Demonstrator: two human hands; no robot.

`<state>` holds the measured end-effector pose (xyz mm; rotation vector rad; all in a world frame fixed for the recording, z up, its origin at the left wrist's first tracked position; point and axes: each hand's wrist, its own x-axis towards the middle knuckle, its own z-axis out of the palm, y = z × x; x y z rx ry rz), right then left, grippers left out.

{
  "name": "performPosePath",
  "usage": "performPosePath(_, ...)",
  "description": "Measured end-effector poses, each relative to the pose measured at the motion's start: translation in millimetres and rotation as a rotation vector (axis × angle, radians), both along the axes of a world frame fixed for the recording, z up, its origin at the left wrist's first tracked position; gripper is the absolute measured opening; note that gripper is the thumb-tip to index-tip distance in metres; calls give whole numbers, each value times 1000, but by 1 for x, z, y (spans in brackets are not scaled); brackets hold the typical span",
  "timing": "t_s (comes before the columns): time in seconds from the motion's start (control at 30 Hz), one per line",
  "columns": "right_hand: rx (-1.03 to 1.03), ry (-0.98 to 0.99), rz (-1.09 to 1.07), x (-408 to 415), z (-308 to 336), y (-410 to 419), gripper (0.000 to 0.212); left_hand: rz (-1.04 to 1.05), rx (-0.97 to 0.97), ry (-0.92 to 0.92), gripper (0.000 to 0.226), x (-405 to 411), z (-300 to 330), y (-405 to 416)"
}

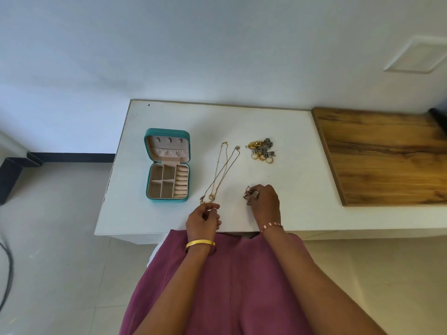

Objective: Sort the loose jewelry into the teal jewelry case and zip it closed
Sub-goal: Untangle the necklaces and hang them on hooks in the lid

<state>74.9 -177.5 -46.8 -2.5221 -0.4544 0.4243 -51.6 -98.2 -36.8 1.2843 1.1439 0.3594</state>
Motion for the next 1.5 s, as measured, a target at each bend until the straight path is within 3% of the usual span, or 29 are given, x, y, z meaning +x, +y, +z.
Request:
performPosePath(0.17, 64, 28, -18, 3, 2, -1, 13, -7, -3, 8, 18, 0, 0, 0)
performPosePath(0.47, 498, 131, -170, -14, 42, -6, 13, -105, 72, -19, 20, -6, 19, -6)
performPosePath(0.63, 576, 159, -90, -26, 86, -11, 15, -199, 170, -93, 23, -7, 52, -14)
performPosePath(0.97, 685, 251, 103, -47, 185, -32, 16, -184, 521, -280, 21, 0, 131, -10)
performPosePath(1.2, 648, 200, 265, -62, 221, -46, 16, -285, 415, -425, 26, -13, 172, -24)
performPosePath(1.5, 514, -110, 265, -78, 234, -54, 17, -324, 239, -458, 16, -27, 203, -36)
